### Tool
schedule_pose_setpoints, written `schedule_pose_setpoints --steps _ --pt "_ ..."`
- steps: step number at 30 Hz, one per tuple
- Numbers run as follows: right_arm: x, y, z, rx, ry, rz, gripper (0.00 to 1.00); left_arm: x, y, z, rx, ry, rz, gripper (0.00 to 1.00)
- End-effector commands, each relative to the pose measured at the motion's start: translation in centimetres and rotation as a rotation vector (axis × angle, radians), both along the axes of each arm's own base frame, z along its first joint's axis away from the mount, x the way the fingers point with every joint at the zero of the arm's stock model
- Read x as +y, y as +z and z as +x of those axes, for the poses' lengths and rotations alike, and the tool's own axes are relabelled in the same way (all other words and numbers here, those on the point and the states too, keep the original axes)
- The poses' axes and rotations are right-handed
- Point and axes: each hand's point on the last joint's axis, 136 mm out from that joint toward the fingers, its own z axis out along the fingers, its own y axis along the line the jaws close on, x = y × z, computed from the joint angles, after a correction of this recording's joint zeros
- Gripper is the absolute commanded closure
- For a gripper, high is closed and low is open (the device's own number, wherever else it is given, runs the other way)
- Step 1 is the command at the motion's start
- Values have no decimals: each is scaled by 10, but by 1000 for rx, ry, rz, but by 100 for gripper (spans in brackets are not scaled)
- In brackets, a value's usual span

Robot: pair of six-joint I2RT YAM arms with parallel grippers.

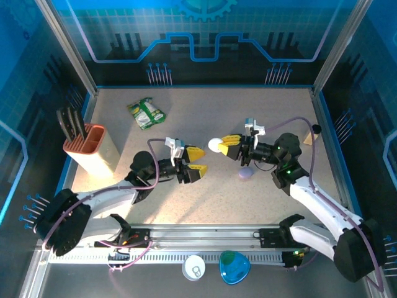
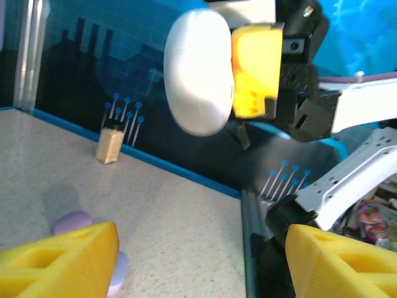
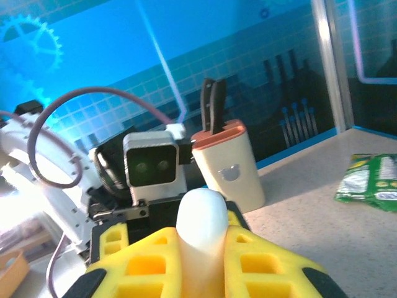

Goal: Insert the wireless bluetooth earbuds into the charging case

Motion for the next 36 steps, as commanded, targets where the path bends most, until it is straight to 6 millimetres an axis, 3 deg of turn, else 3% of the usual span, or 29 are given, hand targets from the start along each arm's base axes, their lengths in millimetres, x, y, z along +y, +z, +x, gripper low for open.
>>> schedule_pose_setpoints --steps 1,8,20,29,30,34,36 --pt "12 16 -20 -83 108 7 93 1 27 -21 -128 -100 -100 31" --pt "25 10 -31 -105 155 -43 94 -9 30 -23 -157 -168 -96 46" --pt "28 -2 -33 -103 169 -89 94 -11 42 -22 -196 -172 -113 62" --pt "29 -6 -28 -99 156 -102 93 -13 41 -21 -188 -175 -109 93" --pt "29 -6 -27 -102 147 -104 90 -13 40 -20 -189 -174 -107 95" --pt "25 -8 -5 -57 10 -140 61 -13 34 -21 -237 -165 -91 96" --pt "22 -14 8 -26 -79 -191 52 -13 31 -21 -268 -158 -79 96"
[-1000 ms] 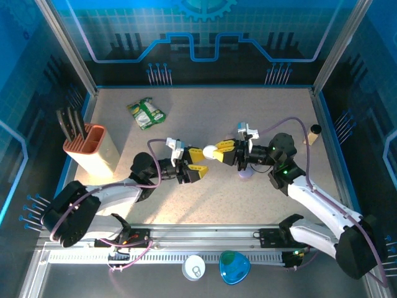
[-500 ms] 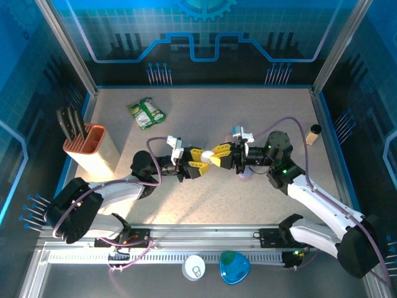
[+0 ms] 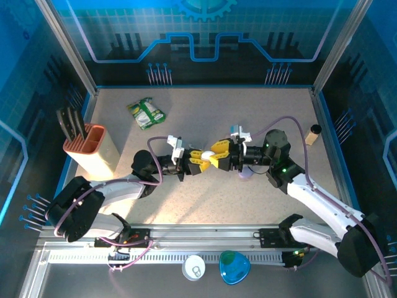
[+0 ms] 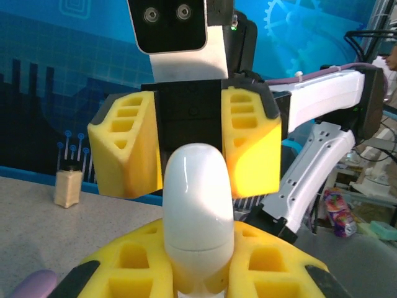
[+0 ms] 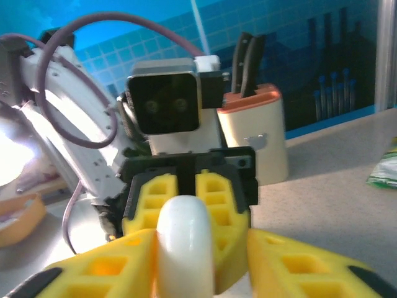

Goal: Insert the wireless bluetooth earbuds into the charging case

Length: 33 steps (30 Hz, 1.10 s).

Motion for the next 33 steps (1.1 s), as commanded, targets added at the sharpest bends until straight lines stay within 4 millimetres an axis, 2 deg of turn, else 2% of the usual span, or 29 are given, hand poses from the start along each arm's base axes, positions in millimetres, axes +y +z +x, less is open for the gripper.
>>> schedule_pose_setpoints --steps 1,5,9,13,16,19,24,28,33 --pt "-7 -1 30 14 -202 -78 49 -2 6 -9 -130 -17 -3 96" --pt "-11 2 40 22 -282 -98 43 -3 -7 -5 -147 13 45 95" --pt "-11 8 38 3 -280 -84 39 3 -16 4 -145 59 63 94" --pt "-17 19 38 -19 -314 -38 33 20 -26 19 -118 132 78 94" --pt "-31 13 57 32 -418 -34 30 36 -35 29 -103 194 83 94" --pt "-44 -14 86 147 -532 -112 30 51 -37 34 -98 245 69 94" --pt "-47 -74 128 331 -650 -372 30 65 -43 36 -108 331 63 94" --pt "-27 -118 150 464 -619 -522 32 73 -41 32 -139 384 55 94" --pt "12 -168 166 540 -553 -671 33 76 -38 24 -152 376 48 93"
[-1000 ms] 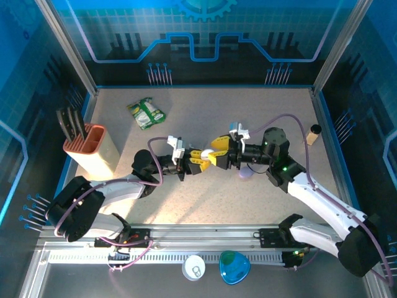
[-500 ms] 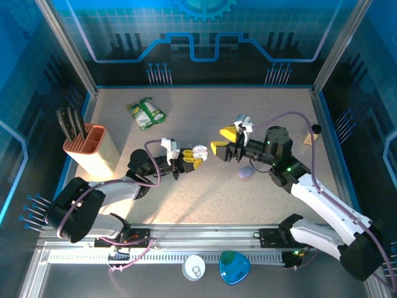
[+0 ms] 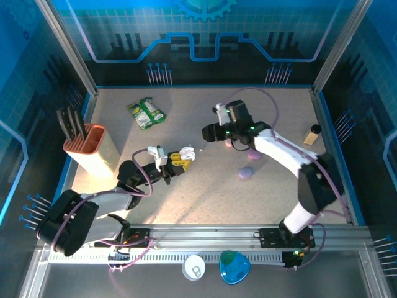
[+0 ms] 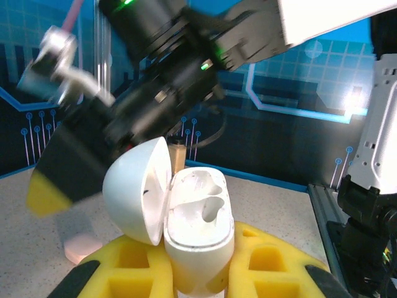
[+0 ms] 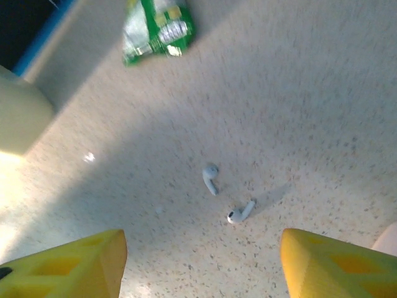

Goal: Insert the wireless bluetooth earbuds into the charging case

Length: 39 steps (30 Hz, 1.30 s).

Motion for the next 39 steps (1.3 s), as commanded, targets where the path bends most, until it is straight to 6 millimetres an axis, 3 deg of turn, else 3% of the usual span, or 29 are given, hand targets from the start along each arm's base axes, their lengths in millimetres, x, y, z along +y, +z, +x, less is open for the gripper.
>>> schedule_pose_setpoints --steps 1,7,13,27,39 --pt "19 -32 -6 116 43 -99 33 6 11 -3 -76 24 -12 93" --pt "60 -73 4 216 130 -127 33 3 8 -5 -75 0 -3 92" --pt "74 -101 14 259 145 -150 33 0 5 -5 -61 -21 1 92" --pt "58 -145 22 336 138 -203 33 -3 1 -6 -44 -52 10 92" --pt "45 -135 4 354 150 -236 33 -5 0 -5 -38 -59 13 92"
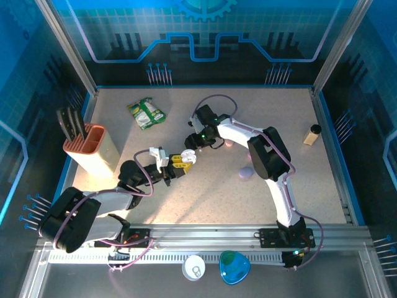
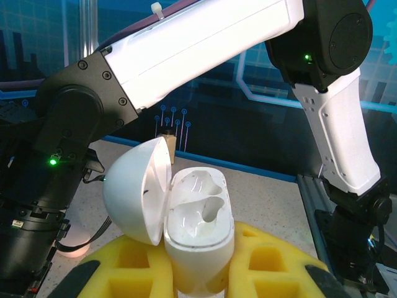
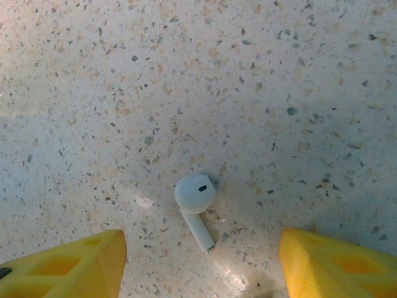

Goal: Insert the wireless bluetooth earbuds into the charging case

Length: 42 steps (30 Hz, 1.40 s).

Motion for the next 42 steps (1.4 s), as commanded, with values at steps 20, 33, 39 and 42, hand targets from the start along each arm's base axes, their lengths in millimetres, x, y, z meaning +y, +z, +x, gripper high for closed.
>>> schedule_pose_setpoints --steps 20,33,39,42 --pt "-34 7 -38 47 4 -140 33 37 15 20 -47 171 -46 91" --pt "-31 19 -32 -43 191 -420 38 53 12 28 -65 269 -41 91" --pt "-24 16 -32 -26 236 -444 48 50 11 27 -65 246 -36 91" --pt "-23 -1 -33 12 242 -460 53 49 10 26 -58 235 -34 91"
